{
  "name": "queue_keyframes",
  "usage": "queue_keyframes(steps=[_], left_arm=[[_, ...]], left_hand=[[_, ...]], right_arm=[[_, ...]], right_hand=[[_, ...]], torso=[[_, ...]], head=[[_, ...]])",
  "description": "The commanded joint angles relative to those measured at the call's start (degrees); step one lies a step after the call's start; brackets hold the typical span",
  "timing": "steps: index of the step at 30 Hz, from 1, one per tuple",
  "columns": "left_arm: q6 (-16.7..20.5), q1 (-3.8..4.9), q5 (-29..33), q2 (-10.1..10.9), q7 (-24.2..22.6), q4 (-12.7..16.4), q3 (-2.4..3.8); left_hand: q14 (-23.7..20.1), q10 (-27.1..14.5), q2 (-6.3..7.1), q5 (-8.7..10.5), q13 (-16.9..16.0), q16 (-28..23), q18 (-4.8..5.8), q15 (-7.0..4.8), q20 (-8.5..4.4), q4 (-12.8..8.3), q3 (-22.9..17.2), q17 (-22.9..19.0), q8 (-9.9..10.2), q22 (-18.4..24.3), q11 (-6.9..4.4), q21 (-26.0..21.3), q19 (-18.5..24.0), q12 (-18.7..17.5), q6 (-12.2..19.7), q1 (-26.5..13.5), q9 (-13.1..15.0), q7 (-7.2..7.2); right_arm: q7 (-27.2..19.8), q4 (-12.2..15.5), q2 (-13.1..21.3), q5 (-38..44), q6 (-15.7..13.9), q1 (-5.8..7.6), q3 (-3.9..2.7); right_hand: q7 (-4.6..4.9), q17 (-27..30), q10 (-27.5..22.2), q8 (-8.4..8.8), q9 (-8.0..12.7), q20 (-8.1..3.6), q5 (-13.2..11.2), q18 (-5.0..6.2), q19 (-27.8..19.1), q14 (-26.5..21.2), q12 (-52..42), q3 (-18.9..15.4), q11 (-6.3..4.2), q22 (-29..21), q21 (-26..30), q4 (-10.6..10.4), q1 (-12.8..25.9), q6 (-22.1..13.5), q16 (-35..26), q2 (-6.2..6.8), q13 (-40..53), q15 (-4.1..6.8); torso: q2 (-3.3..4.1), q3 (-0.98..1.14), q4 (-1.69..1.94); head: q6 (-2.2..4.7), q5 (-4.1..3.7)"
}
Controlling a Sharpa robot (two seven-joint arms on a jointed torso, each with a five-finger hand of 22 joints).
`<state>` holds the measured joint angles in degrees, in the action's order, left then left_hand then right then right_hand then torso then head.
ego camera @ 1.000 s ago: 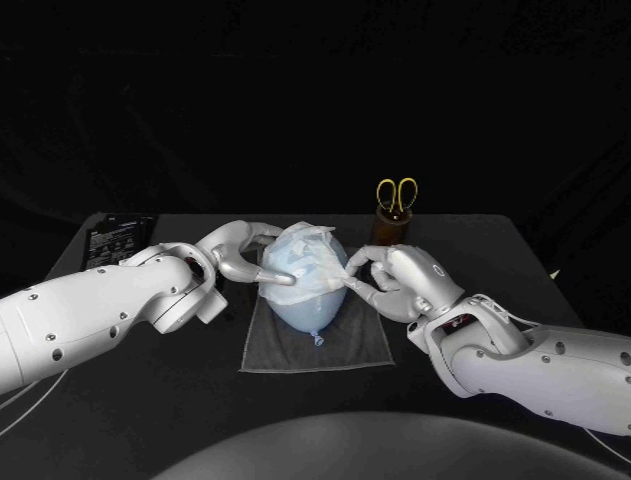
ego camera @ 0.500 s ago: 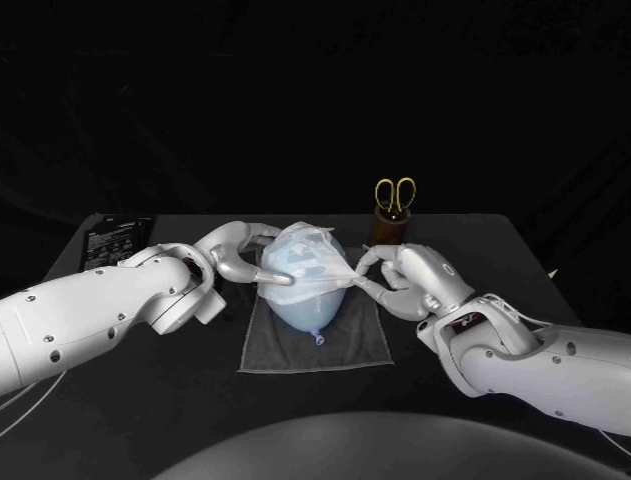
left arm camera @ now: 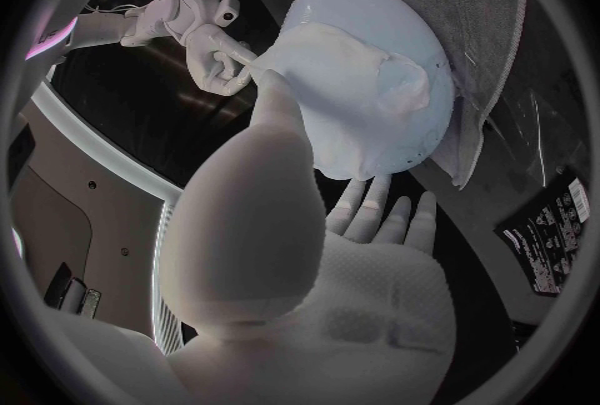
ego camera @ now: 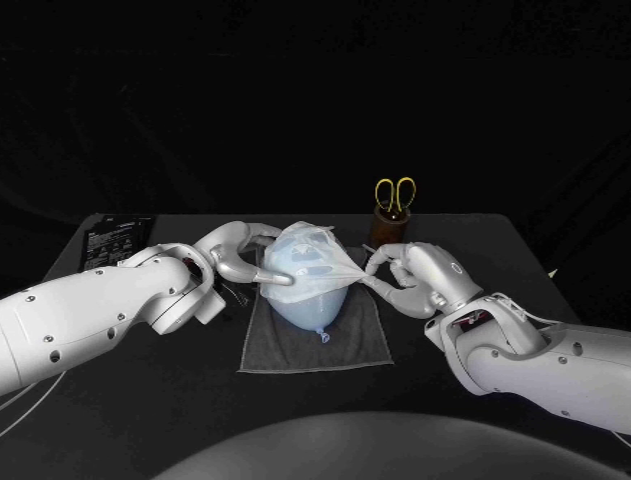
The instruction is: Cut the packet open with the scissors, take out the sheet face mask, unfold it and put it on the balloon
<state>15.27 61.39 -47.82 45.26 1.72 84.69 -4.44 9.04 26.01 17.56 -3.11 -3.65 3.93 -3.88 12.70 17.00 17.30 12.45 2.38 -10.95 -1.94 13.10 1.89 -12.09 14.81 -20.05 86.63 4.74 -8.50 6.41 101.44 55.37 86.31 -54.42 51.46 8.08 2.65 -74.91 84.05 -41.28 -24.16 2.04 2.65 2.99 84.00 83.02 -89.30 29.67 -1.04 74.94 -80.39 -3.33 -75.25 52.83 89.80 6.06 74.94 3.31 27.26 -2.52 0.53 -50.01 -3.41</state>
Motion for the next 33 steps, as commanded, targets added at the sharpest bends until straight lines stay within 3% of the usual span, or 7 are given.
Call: queue_keyframes(steps=[1, 13, 24, 33], left_arm=[[-1.52, -0.13, 0.24, -0.17, 0.59, 0.08, -0.13], [-1.48, -0.13, 0.23, -0.23, 0.57, 0.06, -0.13], [-1.51, -0.13, 0.2, -0.13, 0.61, 0.09, -0.13], [-1.56, -0.13, 0.15, -0.07, 0.67, 0.09, -0.13]], left_hand=[[0.11, 0.46, -0.03, -0.12, -0.09, -0.27, 0.61, -0.07, 0.04, 0.06, 0.05, 0.08, -0.3, -0.07, -0.09, 0.12, 0.47, 0.15, -0.24, 0.14, 0.05, -6.56], [0.08, 0.37, 0.0, -0.11, -0.06, -0.3, 0.61, -0.07, 0.05, 0.05, 0.09, 0.08, -0.29, -0.07, -0.09, 0.13, 0.46, 0.12, -0.18, 0.17, 0.07, -6.56], [0.08, 0.37, 0.0, -0.11, -0.06, -0.3, 0.61, -0.07, 0.05, 0.05, 0.09, 0.08, -0.29, -0.07, -0.09, 0.13, 0.46, 0.12, -0.18, 0.17, 0.07, -6.56], [-0.02, 0.32, 0.0, -0.11, -0.05, -0.35, 0.61, -0.08, 0.04, 0.05, 0.11, 0.05, -0.28, -0.07, -0.08, 0.13, 0.44, 0.1, -0.16, 0.19, 0.08, -6.56]], right_arm=[[1.67, 0.75, 0.09, 1.4, 2.14, -0.03, 0.19], [4.79, 2.36, 0.37, 2.82, 5.61, -0.85, 1.02], [9.34, 1.15, 0.71, 5.64, 6.43, -1.52, 1.18], [11.79, 0.32, 0.91, 7.2, 6.66, -1.77, 1.21]], right_hand=[[-0.2, -15.09, 5.65, -0.42, -0.56, -0.34, 0.14, -1.04, 2.95, 6.98, -0.35, 0.18, -0.41, 12.46, -0.37, -0.23, -0.04, 0.69, 0.2, 0.46, 14.65, 1.27], [-0.28, -15.09, 5.9, -0.54, -0.54, -0.43, 0.13, -1.21, 3.23, 6.98, -0.64, 0.43, -0.52, 12.68, -1.15, -0.19, -0.23, 1.11, 0.2, 0.48, 14.99, 1.37], [-0.32, -15.09, 5.95, -0.62, -0.55, -0.47, 0.13, -1.32, 3.4, 6.98, -0.7, 0.47, -0.55, 12.83, -1.66, -0.24, -0.19, 1.31, 0.2, 0.5, 15.06, 1.4], [-0.35, -15.09, 5.95, -0.67, -0.55, -0.49, 0.13, -1.33, 3.42, 6.98, -0.7, 0.44, -0.58, 12.84, -1.71, -0.32, -0.09, 1.45, 0.2, 0.56, 15.06, 1.42]], torso=[[-0.04, -0.05, -0.04], [-0.01, -0.08, -0.01], [0.01, 0.06, 0.01], [0.01, 0.02, -0.02]], head=[[0.01, -0.11], [0.01, -0.22], [0.01, -0.27], [0.01, -0.26]])
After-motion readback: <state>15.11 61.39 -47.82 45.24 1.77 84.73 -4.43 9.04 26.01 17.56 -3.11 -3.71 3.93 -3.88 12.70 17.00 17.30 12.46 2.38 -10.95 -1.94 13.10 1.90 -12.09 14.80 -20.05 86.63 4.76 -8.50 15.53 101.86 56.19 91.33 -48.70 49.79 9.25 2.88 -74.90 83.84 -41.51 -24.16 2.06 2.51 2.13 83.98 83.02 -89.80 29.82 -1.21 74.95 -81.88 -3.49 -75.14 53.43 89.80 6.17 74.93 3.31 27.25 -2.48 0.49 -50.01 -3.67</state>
